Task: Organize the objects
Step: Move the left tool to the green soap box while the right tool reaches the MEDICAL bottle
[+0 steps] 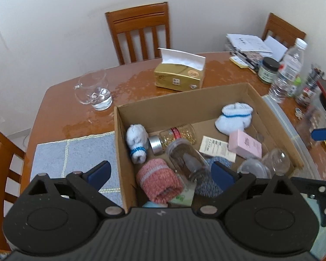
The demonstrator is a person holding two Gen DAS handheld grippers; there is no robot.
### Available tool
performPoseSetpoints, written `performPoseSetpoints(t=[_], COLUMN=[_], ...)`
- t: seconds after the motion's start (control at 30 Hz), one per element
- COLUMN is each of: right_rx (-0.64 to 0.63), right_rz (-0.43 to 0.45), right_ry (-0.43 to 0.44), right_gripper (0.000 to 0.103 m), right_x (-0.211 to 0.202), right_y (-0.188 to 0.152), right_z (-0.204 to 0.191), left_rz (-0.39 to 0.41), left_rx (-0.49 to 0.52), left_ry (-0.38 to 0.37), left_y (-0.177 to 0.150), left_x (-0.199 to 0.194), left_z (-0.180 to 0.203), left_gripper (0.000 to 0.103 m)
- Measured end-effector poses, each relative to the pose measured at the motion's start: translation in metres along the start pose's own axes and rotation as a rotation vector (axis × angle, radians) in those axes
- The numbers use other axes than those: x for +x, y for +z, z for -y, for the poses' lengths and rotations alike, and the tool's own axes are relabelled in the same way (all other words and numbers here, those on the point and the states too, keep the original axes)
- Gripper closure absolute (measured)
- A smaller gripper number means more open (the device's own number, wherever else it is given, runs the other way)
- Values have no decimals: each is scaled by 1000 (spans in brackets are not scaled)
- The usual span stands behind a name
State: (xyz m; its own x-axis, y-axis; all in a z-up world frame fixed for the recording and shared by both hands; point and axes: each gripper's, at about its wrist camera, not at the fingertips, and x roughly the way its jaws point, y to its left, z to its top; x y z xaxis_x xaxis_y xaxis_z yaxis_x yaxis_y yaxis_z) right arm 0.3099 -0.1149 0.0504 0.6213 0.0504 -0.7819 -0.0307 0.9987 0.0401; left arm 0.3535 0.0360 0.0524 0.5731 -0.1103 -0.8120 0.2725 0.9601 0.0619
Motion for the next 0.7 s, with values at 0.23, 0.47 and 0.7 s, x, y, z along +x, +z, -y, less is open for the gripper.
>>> performPoseSetpoints(t=[0.23, 0.47, 0.7], right_rx=[101, 143, 139], right_rz=[-6, -61, -95], right_ry=[-11, 10, 30], right_gripper=[0, 0, 0], right_x=[12, 33, 54], right_y=[-35, -71, -90], right_z=[-21, -53, -87], left_rz=[6, 4, -3], left_rx=[32, 18, -4], left_ry=[-59, -82, -46], left_y=[-25, -56, -93], left_x=[-10, -19, -16], left_z=[-11, -20, -29], left_gripper=[4, 4, 4])
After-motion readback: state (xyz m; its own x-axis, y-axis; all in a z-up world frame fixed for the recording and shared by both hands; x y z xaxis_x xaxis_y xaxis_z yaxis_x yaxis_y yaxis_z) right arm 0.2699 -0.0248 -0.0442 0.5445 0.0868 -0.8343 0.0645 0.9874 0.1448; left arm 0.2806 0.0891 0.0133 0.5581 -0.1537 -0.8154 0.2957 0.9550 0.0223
